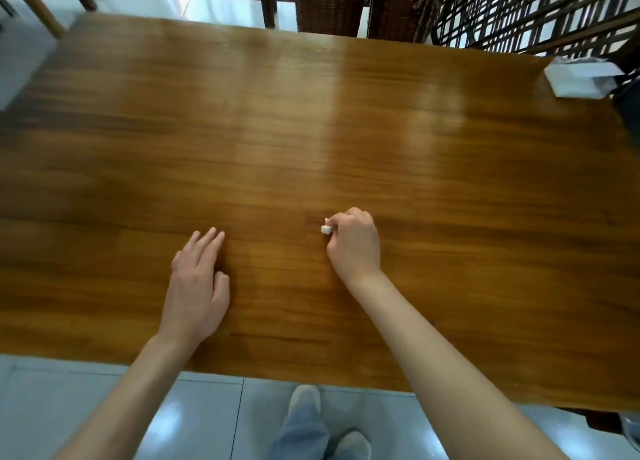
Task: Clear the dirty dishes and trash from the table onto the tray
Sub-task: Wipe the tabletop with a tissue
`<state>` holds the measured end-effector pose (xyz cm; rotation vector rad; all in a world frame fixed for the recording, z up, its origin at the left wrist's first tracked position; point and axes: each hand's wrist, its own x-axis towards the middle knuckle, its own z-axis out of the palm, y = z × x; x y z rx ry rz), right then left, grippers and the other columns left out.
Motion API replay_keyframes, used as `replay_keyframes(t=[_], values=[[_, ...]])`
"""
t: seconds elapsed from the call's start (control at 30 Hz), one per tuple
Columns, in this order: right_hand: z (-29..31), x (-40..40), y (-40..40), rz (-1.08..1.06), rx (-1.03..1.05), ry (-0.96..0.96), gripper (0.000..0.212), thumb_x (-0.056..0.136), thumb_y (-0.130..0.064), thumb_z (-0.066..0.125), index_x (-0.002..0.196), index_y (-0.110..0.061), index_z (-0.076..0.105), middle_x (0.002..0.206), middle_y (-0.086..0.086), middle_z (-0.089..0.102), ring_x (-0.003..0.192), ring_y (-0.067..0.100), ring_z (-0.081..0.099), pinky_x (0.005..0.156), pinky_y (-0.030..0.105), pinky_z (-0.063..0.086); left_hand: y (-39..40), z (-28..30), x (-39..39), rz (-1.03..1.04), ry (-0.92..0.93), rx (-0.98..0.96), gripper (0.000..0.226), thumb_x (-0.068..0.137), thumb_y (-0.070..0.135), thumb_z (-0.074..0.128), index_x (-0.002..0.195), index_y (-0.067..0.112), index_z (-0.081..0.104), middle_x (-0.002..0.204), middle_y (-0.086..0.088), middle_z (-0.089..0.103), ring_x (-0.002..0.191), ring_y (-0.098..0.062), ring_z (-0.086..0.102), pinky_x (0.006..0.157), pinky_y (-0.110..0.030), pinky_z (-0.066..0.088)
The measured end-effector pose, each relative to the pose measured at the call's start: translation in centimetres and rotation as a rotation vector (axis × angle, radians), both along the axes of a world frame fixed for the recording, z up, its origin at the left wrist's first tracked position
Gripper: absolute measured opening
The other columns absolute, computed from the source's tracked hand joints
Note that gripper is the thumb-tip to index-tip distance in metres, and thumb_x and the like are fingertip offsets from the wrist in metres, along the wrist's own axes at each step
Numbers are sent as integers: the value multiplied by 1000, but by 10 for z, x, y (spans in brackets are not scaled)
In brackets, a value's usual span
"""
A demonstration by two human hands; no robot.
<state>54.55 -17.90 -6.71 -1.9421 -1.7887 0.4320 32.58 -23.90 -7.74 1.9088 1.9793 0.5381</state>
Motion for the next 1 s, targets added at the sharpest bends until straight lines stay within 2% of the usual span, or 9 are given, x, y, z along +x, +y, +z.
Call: replay_keyframes(t=[0.1,0.2,0.27,0.43,0.67,0.87,1.0], values=[[-1,-42,-23,235,4,14,20,86,-1,55,98,-7,71,93,7,63,91,19,52,72,22,43,-2,-3,-8,15,14,8,48,92,10,43,140,10,41,146,-7,39,140,-22,23,114,-41,14],[1,-72,-54,474,-7,33,18,78,10,60,88,0,71,82,12,61,81,24,52,63,28,46,-2,-3,-15,39,16,18,49,91,2,47,139,9,41,146,-9,39,140,-24,24,114,-42,12],[2,-73,-63,566,-50,36,19,78,11,60,90,0,71,81,12,60,81,23,49,62,28,47,-2,0,-19,60,16,28,50,90,0,47,139,9,41,146,-9,39,140,-25,24,114,-43,12],[9,-69,-44,500,-6,42,16,83,5,60,91,-2,72,83,9,62,83,20,49,63,28,50,-3,6,-31,84,18,22,50,91,1,47,139,10,41,146,-9,38,140,-24,24,115,-44,13],[2,-91,-73,746,-28,-5,19,84,6,59,96,-2,71,87,10,62,87,21,47,66,31,51,-7,8,-37,90,25,26,48,91,1,46,139,9,42,146,-9,39,140,-26,25,114,-46,16],[10,-53,-87,912,-46,-66,17,77,6,66,90,-5,70,85,8,62,82,21,50,63,26,50,-7,9,-24,81,-16,33,48,91,1,44,139,8,42,145,-10,40,139,-25,25,115,-47,18],[16,-4,-97,906,-105,-132,16,77,-2,71,91,-10,71,87,3,64,84,16,54,67,24,53,-8,12,-10,54,-52,39,49,92,2,44,140,9,41,146,-8,38,140,-23,23,116,-44,15]])
